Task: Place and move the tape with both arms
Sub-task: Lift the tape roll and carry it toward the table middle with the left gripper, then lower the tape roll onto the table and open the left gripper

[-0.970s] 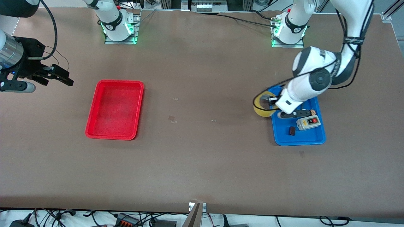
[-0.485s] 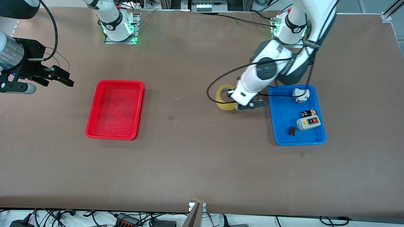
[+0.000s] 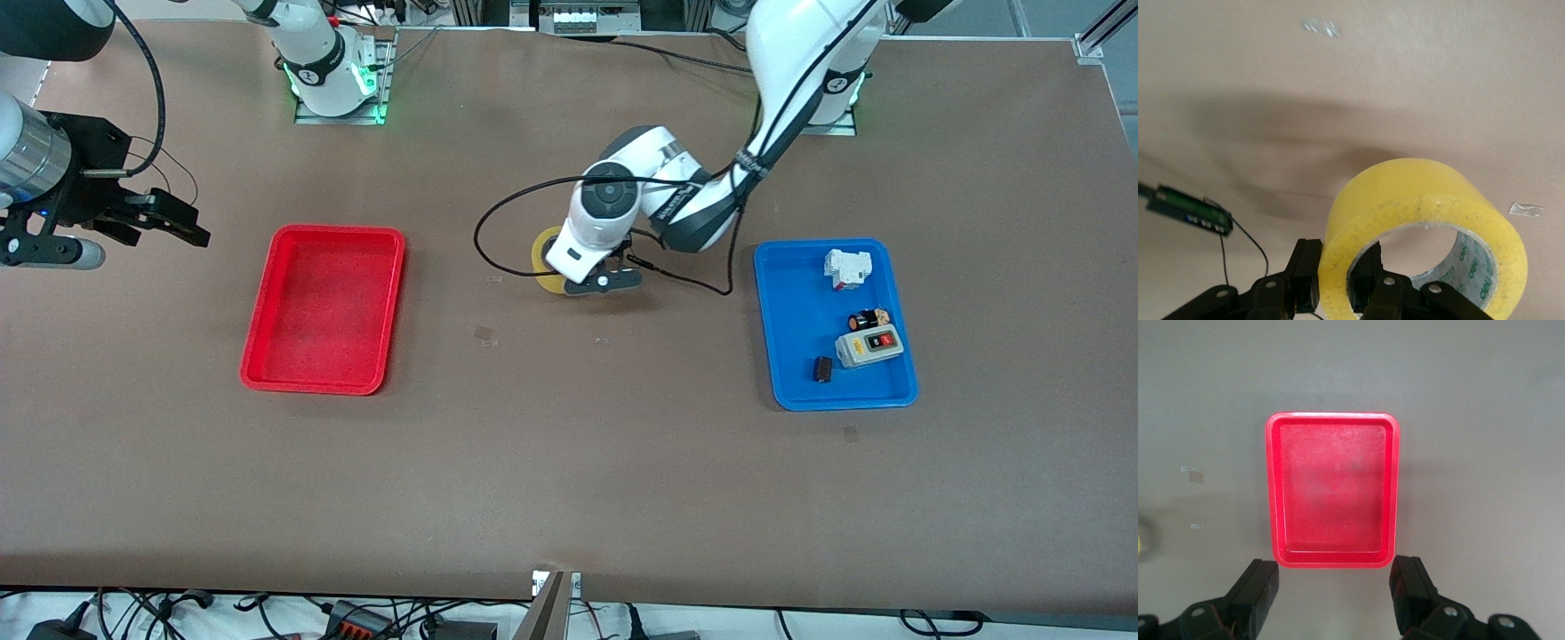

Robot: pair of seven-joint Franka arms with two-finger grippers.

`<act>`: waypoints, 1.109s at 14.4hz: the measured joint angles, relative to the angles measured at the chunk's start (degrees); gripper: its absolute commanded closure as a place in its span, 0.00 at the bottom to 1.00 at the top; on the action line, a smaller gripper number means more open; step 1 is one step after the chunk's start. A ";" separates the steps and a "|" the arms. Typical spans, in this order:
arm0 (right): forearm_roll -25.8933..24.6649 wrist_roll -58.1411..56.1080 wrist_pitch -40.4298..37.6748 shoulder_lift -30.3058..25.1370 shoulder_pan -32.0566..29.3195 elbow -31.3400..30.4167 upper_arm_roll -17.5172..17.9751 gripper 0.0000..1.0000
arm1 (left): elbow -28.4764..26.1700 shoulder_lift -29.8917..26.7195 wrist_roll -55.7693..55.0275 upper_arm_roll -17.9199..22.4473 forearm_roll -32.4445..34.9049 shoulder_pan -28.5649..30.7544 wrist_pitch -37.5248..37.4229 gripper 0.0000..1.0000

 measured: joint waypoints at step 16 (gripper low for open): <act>0.39 -0.12 0.99 0.55 3.75 -0.21 0.16 0.02 | 10.66 7.43 -3.55 2.01 0.72 -3.64 -2.01 0.00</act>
